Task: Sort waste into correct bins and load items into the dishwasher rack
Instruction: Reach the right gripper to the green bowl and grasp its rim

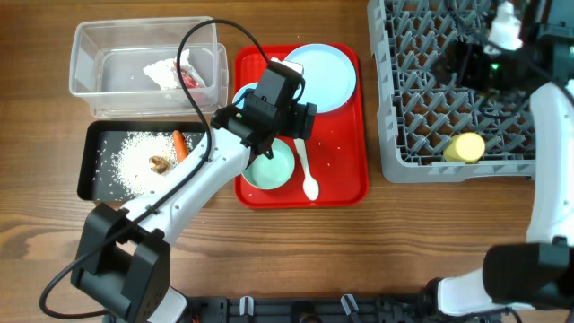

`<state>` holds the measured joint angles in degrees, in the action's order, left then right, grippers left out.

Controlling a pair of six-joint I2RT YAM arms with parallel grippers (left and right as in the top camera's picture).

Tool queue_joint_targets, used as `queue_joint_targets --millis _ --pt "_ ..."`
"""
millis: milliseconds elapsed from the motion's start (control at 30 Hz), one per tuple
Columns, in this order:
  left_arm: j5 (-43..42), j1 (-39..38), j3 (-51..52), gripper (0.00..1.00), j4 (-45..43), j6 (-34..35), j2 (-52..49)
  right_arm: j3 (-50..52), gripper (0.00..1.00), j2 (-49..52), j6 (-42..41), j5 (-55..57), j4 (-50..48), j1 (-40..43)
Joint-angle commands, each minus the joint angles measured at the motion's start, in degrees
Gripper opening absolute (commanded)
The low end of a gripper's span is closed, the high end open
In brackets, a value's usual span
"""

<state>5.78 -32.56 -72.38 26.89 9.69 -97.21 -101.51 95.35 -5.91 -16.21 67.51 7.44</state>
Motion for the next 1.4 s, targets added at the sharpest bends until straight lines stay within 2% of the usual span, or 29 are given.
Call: queue_joint_targets --millis 0,233,433,667,833,1000,1133,1233,1367 --pt "0.87 0.81 -0.48 0.96 0.70 3.08 0.35 -0.79 0.95 0.46 0.13 -1.88 -1.55 -4.63" --pt "0.94 4.48 -0.48 0.93 4.90 11.32 0.35 -0.74 0.95 1.70 -1.84 -1.68 -4.74 -10.51" --pt "0.02 5.46 -0.48 0.95 13.05 13.86 0.35 -0.57 0.95 3.15 -1.73 -1.70 -4.31 -12.13" --pt "-0.92 6.95 -0.50 1.00 19.12 22.14 1.38 -0.15 0.94 5.53 -1.57 -1.90 -3.96 -15.76" --pt "-6.12 12.57 -0.50 1.00 20.20 22.49 5.90 -0.15 0.94 8.66 -1.57 -1.73 -4.96 -20.46" --pt "-6.38 18.64 -0.50 1.00 20.20 22.10 11.82 -0.15 0.93 12.33 -1.49 -1.75 -6.38 -24.57" --pt "-6.40 22.21 -0.50 1.00 19.63 22.12 14.40 -0.15 0.90 15.06 4.52 -2.82 -4.24 -28.28" --pt "-6.43 25.03 -0.50 1.00 19.65 22.12 15.15 -0.13 0.85 17.68 8.33 -2.40 -2.25 -31.71" --pt "-6.51 27.50 -0.50 1.00 19.93 22.34 15.13 -0.11 0.75 21.40 8.28 0.04 -1.44 -35.10"
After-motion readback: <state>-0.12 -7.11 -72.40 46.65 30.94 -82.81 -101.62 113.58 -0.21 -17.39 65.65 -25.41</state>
